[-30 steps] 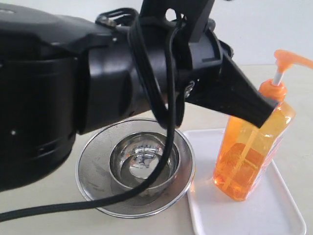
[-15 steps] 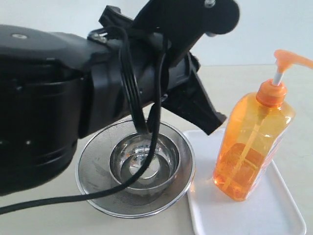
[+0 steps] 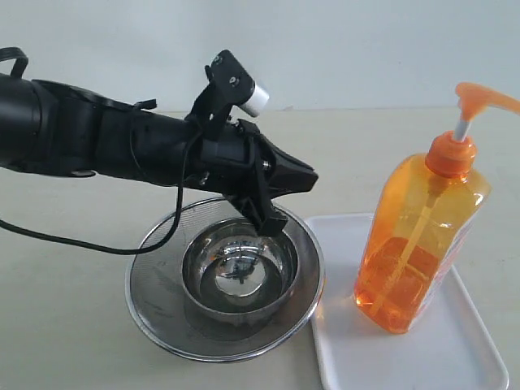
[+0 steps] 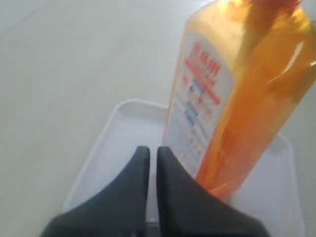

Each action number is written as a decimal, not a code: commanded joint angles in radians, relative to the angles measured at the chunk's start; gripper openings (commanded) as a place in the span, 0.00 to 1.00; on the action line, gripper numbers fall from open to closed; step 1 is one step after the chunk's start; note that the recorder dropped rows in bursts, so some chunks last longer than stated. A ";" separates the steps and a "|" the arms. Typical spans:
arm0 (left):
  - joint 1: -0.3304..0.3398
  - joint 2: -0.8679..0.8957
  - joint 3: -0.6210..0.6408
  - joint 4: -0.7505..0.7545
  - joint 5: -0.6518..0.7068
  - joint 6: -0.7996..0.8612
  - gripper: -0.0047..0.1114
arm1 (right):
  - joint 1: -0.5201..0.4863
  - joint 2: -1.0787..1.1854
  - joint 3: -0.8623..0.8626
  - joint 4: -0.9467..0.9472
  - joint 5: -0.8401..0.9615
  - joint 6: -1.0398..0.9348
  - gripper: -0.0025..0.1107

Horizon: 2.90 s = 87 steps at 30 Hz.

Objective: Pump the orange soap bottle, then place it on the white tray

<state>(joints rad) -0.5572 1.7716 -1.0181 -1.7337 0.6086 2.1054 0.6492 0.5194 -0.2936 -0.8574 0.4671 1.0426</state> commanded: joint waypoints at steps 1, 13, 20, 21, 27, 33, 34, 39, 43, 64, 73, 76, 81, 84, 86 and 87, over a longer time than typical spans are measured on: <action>0.010 0.038 -0.045 -0.011 0.151 0.027 0.08 | 0.000 0.093 0.005 -0.217 -0.037 0.187 0.02; 0.010 0.090 -0.115 -0.011 0.093 0.027 0.08 | 0.000 0.381 0.005 -0.677 -0.093 0.621 0.02; 0.010 0.153 -0.134 -0.011 0.246 0.027 0.08 | 0.000 0.400 0.003 -0.753 -0.048 0.696 0.02; 0.010 0.160 -0.134 -0.011 0.268 0.027 0.08 | 0.000 0.400 0.003 -0.762 -0.039 0.696 0.02; -0.010 0.197 -0.134 -0.011 0.314 0.027 0.08 | 0.000 0.400 0.003 -0.787 -0.032 0.699 0.02; -0.068 0.227 -0.171 -0.011 0.254 0.027 0.08 | 0.000 0.400 0.003 -0.797 -0.028 0.699 0.02; -0.076 0.228 -0.173 -0.011 0.238 0.027 0.08 | 0.000 0.400 0.003 -0.797 -0.028 0.699 0.02; -0.095 0.228 -0.177 -0.011 0.216 0.027 0.08 | 0.000 0.400 0.003 -0.816 -0.012 0.701 0.02; -0.095 0.228 -0.177 -0.011 0.245 0.027 0.08 | 0.000 0.400 0.003 -0.849 -0.012 0.708 0.02; -0.095 0.228 -0.177 0.079 0.379 -0.095 0.08 | 0.000 0.400 0.003 -0.862 -0.004 0.713 0.02; -0.095 0.228 -0.177 0.083 0.418 -0.117 0.08 | 0.000 0.400 0.003 -0.862 -0.002 0.713 0.02; -0.095 0.228 -0.177 0.083 0.420 -0.117 0.08 | 0.000 0.400 0.003 -0.862 0.003 0.713 0.02; -0.095 0.228 -0.177 0.096 0.420 -0.146 0.08 | 0.000 0.400 0.003 -0.862 0.012 0.713 0.02; -0.095 0.228 -0.177 0.115 0.420 -0.148 0.08 | 0.000 0.400 0.003 -0.862 0.012 0.713 0.02; -0.095 0.228 -0.177 0.115 0.422 -0.153 0.08 | 0.000 0.400 0.003 -0.864 0.012 0.713 0.02; -0.095 0.228 -0.177 0.115 0.424 -0.154 0.08 | 0.000 0.400 0.003 -0.869 0.012 0.713 0.02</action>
<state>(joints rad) -0.6459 1.9983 -1.1901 -1.6239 1.0056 1.9648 0.6492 0.9196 -0.2901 -1.7096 0.4759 1.7566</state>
